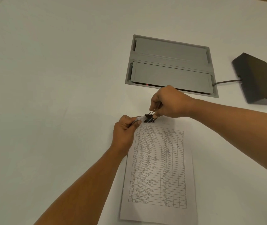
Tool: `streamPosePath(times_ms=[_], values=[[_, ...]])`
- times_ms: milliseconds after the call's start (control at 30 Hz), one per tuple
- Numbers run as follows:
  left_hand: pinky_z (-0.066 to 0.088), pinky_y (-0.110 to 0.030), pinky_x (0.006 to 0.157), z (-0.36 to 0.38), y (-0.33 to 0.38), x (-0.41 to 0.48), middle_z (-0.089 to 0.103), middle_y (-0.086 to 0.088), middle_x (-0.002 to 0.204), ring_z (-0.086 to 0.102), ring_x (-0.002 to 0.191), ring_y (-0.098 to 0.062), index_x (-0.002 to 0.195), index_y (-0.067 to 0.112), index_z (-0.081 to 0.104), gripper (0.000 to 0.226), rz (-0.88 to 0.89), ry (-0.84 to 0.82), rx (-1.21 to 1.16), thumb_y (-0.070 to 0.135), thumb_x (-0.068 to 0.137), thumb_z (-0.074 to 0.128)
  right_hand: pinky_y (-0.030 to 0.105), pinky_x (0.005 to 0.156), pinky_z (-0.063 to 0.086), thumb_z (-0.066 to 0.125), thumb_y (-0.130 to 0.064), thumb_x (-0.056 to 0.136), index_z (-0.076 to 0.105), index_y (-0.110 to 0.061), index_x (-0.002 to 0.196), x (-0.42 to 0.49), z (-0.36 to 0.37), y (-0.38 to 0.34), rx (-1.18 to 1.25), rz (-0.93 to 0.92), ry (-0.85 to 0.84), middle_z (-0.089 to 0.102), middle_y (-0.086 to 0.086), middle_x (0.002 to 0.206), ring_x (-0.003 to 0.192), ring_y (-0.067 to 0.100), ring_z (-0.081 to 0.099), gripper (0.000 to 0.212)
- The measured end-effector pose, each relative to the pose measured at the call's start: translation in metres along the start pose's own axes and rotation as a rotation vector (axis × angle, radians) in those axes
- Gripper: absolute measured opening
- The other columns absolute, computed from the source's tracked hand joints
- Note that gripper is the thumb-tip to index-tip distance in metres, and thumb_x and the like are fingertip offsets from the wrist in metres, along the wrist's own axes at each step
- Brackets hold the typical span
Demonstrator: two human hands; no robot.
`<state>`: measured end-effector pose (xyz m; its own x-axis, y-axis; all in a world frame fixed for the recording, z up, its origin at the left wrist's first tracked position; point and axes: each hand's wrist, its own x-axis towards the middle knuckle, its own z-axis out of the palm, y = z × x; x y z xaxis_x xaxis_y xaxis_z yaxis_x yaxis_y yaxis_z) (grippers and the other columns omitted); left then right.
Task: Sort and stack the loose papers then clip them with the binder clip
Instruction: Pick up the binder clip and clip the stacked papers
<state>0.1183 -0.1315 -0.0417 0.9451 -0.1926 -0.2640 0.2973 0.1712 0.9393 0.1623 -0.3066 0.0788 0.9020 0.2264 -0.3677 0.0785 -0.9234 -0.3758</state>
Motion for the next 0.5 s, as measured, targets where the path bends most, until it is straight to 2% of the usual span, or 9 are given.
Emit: streamPosePath(times_ms=[100, 200, 267, 333, 367, 433, 500], values=[[0.056, -0.03, 0.083, 0.0, 0.0, 0.0, 0.055, 0.0, 0.08, 0.064, 0.087, -0.017, 0.086, 0.025, 0.08, 0.026, -0.011, 0.001, -0.032, 0.002, 0.089, 0.068, 0.021, 0.081, 0.056, 0.085, -0.021, 0.071, 0.074, -0.014, 0.106, 0.008, 0.001, 0.003, -0.007, 0.014, -0.077, 0.075, -0.001, 0.098, 0.086, 0.008, 0.069, 0.037], [0.056, -0.024, 0.076, 0.0, 0.001, 0.0, 0.057, 0.001, 0.078, 0.067, 0.081, -0.009, 0.086, 0.018, 0.078, 0.022, -0.028, 0.002, -0.051, -0.001, 0.088, 0.067, 0.016, 0.079, 0.053, 0.087, -0.027, 0.068, 0.069, -0.015, 0.117, 0.011, 0.001, 0.009, 0.062, 0.035, -0.135, 0.072, -0.002, 0.105, 0.094, 0.01, 0.069, 0.054], [0.055, -0.022, 0.076, -0.001, 0.002, 0.001, 0.058, 0.001, 0.078, 0.067, 0.079, -0.006, 0.09, 0.013, 0.077, 0.018, -0.031, 0.004, -0.064, -0.002, 0.089, 0.067, 0.022, 0.084, 0.054, 0.088, -0.034, 0.065, 0.058, -0.019, 0.132, 0.007, 0.003, 0.016, 0.155, 0.061, -0.131, 0.067, -0.004, 0.113, 0.1, 0.012, 0.066, 0.075], [0.055, -0.028, 0.08, -0.004, 0.001, 0.002, 0.06, -0.001, 0.081, 0.067, 0.083, -0.011, 0.093, 0.007, 0.075, 0.013, -0.045, 0.003, -0.102, -0.002, 0.089, 0.066, 0.029, 0.089, 0.053, 0.085, -0.047, 0.06, 0.048, -0.023, 0.139, -0.006, 0.01, 0.031, 0.257, 0.15, -0.087, 0.062, -0.006, 0.12, 0.104, 0.014, 0.063, 0.09], [0.056, -0.034, 0.084, -0.005, 0.001, 0.002, 0.063, -0.003, 0.084, 0.068, 0.086, -0.016, 0.095, 0.003, 0.074, 0.012, -0.06, 0.0, -0.127, -0.002, 0.09, 0.065, 0.033, 0.092, 0.052, 0.083, -0.051, 0.06, 0.049, -0.023, 0.138, -0.016, 0.015, 0.042, 0.316, 0.211, -0.058, 0.062, -0.004, 0.12, 0.106, 0.014, 0.062, 0.089], [0.055, -0.046, 0.092, -0.008, 0.001, 0.002, 0.067, -0.015, 0.095, 0.068, 0.098, -0.032, 0.102, -0.004, 0.071, 0.014, -0.094, -0.007, -0.17, 0.0, 0.09, 0.065, 0.036, 0.096, 0.051, 0.08, -0.049, 0.067, 0.058, -0.02, 0.129, -0.043, 0.029, 0.069, 0.438, 0.335, 0.006, 0.064, -0.001, 0.118, 0.108, 0.016, 0.062, 0.072], [0.053, -0.054, 0.097, -0.01, 0.003, 0.002, 0.067, -0.027, 0.109, 0.066, 0.107, -0.043, 0.11, -0.008, 0.068, 0.022, -0.143, -0.009, -0.215, 0.002, 0.091, 0.064, 0.032, 0.085, 0.055, 0.079, -0.04, 0.074, 0.064, -0.014, 0.119, -0.073, 0.045, 0.091, 0.661, 0.461, 0.075, 0.07, 0.001, 0.11, 0.099, 0.015, 0.068, 0.054]])
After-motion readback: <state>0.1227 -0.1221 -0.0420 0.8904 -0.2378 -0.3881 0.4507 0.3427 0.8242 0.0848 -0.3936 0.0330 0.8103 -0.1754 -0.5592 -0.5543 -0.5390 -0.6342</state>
